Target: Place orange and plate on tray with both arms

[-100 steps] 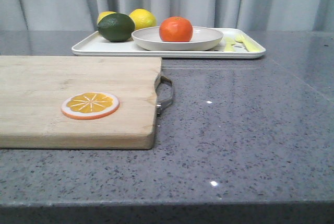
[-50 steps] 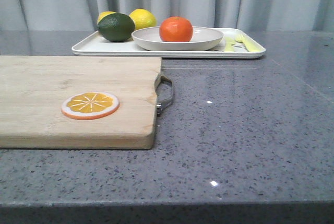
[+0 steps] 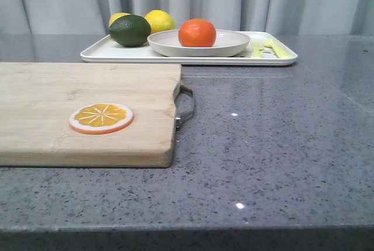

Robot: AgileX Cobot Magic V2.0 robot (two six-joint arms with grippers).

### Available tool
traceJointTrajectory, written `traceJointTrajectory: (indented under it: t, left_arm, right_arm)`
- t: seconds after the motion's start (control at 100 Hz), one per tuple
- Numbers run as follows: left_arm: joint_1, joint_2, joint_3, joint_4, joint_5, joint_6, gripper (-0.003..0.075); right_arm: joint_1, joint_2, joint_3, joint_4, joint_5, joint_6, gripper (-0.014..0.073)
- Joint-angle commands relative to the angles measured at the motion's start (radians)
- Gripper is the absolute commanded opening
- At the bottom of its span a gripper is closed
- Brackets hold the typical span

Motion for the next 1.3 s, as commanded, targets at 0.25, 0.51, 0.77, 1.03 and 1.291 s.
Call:
traceJointTrajectory:
  t: [0.25,0.51,0.77,1.03,1.291]
  left_arm:
    - [0.0,-0.035,0.007,0.001,-0.066,0.002,-0.002]
    - [0.0,-0.035,0.007,0.001,-0.066,0.002,-0.002]
    - [0.0,-0.035,0.007,0.001,-0.066,0.002,-0.002]
    - [0.0,-0.035,0.007,0.001,-0.066,0.002,-0.002]
    - [0.0,-0.034,0.007,0.001,-0.066,0.002,-0.002]
  right_arm:
    - [-0.002,-0.094,0.085,-0.177,-0.214,-0.009,-0.0067]
    - [-0.006,-0.276,0.248,-0.294,-0.382,0.094,-0.0067]
    - [-0.061,-0.406,0.384,-0.383,-0.413,0.227,-0.0067]
    - [-0.151,-0.572,0.533,-0.388,-0.433,0.27,-0.0067]
    - [-0.154,-0.675,0.589,-0.417,-0.436,0.314,-0.0067]
